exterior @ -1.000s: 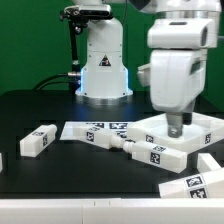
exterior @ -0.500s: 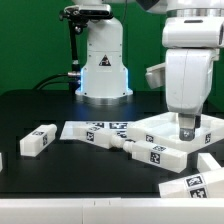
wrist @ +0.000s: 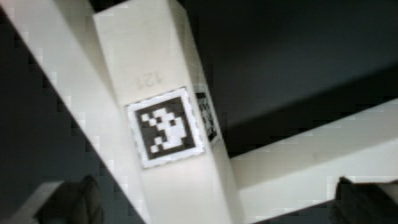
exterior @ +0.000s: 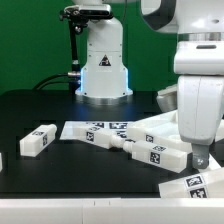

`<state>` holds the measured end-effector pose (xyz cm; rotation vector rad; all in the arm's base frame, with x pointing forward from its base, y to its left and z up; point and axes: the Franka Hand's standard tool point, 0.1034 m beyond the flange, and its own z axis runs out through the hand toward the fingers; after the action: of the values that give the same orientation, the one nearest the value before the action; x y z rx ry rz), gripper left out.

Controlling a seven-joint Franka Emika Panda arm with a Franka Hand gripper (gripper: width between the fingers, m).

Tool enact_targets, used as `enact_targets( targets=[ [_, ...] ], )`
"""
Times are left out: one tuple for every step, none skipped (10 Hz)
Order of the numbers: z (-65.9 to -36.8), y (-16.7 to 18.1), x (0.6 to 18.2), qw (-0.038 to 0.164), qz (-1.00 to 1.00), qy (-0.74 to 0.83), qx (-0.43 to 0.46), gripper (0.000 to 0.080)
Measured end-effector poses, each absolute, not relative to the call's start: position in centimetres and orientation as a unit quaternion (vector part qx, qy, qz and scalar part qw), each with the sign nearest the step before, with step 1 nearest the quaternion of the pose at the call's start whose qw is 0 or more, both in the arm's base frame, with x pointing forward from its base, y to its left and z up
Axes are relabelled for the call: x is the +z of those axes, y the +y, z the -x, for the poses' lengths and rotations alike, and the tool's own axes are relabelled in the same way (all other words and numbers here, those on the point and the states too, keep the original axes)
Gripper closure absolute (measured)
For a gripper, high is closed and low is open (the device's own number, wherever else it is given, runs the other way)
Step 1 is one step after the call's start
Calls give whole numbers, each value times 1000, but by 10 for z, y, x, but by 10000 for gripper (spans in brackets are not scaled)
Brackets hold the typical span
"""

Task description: Assemble desk

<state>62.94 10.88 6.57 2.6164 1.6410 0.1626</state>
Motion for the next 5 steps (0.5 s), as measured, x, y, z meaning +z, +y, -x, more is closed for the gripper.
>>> enact_targets(
  targets=[
    [-630,112,56,24,-845,531,60,150],
    [-629,114,48,22,-845,531,62,150],
    [-632,114,48,23,-845,531,63,150],
    [-635,115,49,24,-845,531,66,150],
    [-637,115,49,24,-844,531,67,150]
  ],
)
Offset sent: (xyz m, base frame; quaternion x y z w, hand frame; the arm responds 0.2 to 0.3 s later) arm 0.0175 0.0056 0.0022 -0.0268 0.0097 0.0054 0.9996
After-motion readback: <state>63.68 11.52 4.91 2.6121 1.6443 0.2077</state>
